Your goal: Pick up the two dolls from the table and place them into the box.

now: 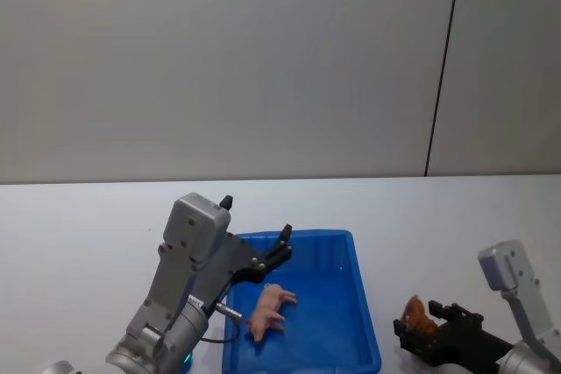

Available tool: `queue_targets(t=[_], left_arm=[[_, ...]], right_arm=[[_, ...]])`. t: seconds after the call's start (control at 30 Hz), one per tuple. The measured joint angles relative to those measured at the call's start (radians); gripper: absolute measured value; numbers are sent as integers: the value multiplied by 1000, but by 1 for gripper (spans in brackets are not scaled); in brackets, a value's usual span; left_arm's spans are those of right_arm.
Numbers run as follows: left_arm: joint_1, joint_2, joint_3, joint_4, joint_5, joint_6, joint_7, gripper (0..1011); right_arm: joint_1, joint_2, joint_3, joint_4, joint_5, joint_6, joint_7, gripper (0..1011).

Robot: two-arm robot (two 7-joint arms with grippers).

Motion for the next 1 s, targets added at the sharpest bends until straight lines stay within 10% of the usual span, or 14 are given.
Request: queue_targets(t=[0.17, 1.0], left_arm=[[0, 0, 0, 0, 0, 0, 0, 1001], [0, 0, 0, 0, 0, 0, 0, 1001]], right_arm=[[4, -3, -1, 10, 5, -2, 5, 643], [10, 2, -1, -62, -34, -119, -3, 639]])
